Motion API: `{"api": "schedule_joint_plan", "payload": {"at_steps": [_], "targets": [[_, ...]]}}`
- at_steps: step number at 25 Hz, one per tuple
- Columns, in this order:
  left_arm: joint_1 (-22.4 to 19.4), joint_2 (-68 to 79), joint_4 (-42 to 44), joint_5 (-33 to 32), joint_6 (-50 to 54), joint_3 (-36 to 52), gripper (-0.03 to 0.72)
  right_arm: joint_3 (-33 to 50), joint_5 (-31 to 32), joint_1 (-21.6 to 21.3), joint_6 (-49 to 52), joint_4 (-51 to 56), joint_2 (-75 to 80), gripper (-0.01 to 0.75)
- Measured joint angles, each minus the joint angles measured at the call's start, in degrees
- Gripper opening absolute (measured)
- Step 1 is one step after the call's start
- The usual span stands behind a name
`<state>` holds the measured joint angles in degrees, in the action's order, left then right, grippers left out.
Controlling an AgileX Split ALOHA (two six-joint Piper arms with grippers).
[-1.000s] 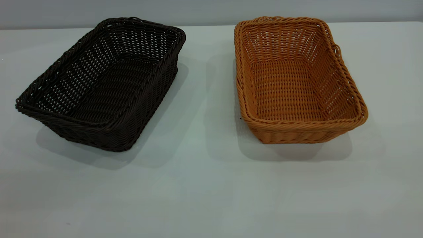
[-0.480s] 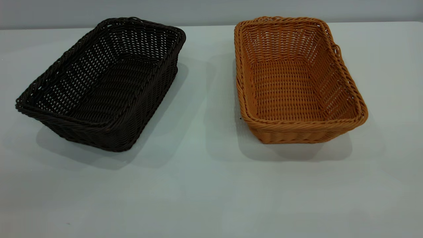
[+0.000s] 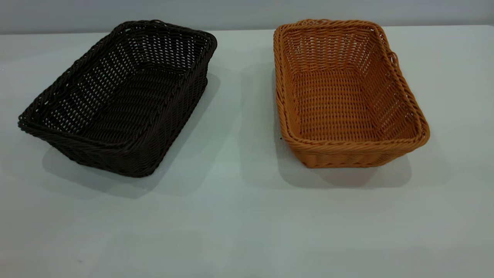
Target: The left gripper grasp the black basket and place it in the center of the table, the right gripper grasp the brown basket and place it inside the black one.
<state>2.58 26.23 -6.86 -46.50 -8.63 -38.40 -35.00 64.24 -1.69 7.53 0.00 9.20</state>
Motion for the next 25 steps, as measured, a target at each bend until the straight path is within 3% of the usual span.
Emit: {"api": "schedule_joint_plan", "payload": {"at_steps": [12,25], "targets": [[0.0,38.4,-0.1,19.5,-1.8,-13.0,0.5,0.0,-8.2,0.0,1.0,0.0,13.0,0.594],[0.0,70.9,-0.9,23.6,-3.4,-27.5,0.5,0.0,-11.7,0.0,1.3,0.0,14.6,0.594]]}}
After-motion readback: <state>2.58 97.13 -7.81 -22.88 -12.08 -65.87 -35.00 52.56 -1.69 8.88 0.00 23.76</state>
